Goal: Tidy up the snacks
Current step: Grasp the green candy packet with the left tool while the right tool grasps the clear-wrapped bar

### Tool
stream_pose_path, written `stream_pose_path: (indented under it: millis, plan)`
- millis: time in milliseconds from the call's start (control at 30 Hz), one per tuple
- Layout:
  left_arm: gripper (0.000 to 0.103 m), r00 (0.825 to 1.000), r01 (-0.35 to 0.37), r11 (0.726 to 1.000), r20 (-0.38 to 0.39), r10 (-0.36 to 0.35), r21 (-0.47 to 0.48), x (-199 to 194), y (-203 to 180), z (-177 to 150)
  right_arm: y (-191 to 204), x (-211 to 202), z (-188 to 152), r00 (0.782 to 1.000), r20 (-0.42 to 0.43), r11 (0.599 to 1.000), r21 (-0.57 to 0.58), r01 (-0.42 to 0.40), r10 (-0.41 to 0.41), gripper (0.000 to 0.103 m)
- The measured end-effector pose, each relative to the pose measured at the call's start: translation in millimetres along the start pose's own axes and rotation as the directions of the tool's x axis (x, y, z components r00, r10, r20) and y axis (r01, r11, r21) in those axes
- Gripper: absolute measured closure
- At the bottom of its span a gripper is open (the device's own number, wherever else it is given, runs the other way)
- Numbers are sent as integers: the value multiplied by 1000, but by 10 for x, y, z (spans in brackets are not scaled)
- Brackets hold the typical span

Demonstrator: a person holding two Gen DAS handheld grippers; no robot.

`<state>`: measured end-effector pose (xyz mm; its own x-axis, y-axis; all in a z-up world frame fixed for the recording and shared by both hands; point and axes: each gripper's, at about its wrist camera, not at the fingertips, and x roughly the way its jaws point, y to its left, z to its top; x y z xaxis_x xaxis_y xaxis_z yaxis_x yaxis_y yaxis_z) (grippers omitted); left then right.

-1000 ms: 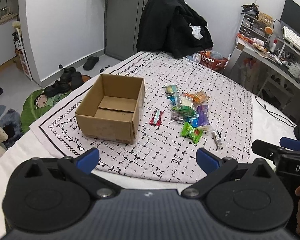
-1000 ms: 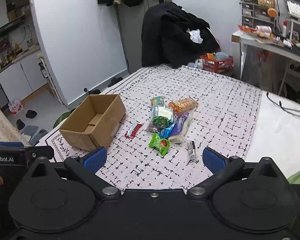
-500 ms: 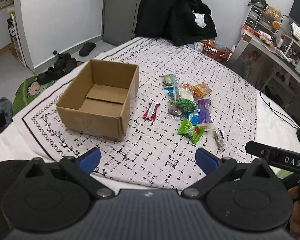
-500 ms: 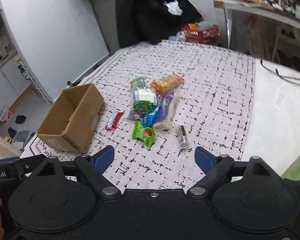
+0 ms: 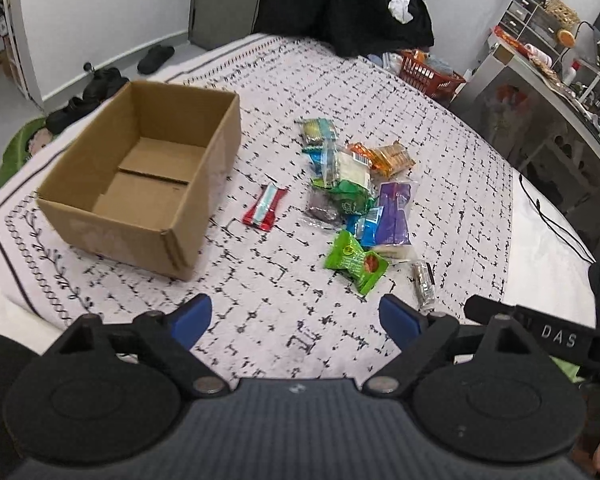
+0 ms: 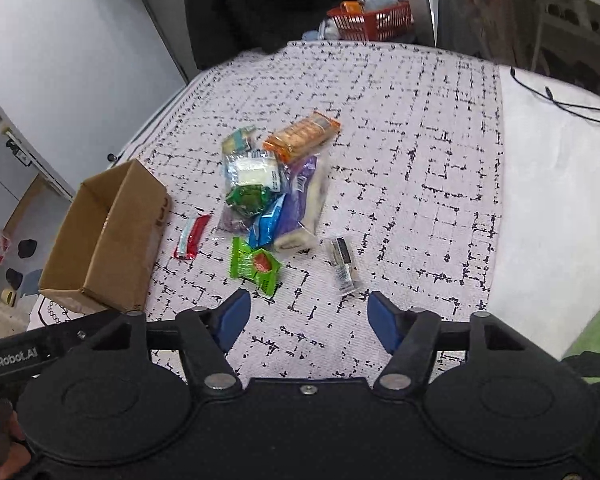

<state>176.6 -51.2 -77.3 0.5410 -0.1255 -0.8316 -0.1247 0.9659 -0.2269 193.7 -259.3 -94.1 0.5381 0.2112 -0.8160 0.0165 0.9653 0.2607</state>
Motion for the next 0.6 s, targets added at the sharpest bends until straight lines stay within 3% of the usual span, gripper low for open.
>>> stream_pose_path:
  millis: [267, 600]
  plan:
    - [24, 995, 56, 994, -79, -63, -90, 375, -68, 197, -99, 283, 205, 997, -81, 1000, 26, 13, -11, 65]
    - [37, 975, 68, 972, -190, -112, -225, 945, -148, 341, -164, 652, 451, 986, -165, 999, 17, 42, -39, 65]
